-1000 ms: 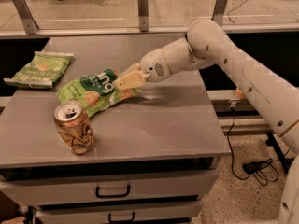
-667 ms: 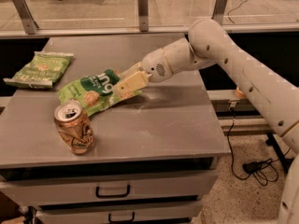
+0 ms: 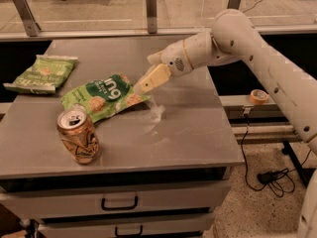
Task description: Move green rice chip bag near orange can
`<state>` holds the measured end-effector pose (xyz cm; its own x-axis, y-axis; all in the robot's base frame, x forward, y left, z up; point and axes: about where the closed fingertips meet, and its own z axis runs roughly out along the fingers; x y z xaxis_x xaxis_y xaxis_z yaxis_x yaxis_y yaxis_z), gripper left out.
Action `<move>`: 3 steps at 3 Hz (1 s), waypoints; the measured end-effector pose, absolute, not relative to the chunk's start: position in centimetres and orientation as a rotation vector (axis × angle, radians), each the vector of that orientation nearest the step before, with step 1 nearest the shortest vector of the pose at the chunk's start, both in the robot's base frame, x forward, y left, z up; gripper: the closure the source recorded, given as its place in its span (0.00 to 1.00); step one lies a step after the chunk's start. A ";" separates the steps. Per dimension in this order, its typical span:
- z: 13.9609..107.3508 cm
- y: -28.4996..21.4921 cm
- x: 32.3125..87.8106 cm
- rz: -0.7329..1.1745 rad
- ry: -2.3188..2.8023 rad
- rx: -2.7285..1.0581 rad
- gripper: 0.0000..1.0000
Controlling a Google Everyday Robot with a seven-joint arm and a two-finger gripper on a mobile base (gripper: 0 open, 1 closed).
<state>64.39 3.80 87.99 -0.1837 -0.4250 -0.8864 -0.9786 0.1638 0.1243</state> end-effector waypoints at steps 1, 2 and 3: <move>91.7 -1.7 68.2 0.772 1.708 -1.177 0.00; 96.0 -8.3 70.8 0.596 1.651 -0.972 0.00; 101.0 -14.3 72.4 0.447 1.553 -0.778 0.00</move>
Offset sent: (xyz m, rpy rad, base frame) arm 0.1277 -0.2643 0.1850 0.2501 -0.5684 -0.9117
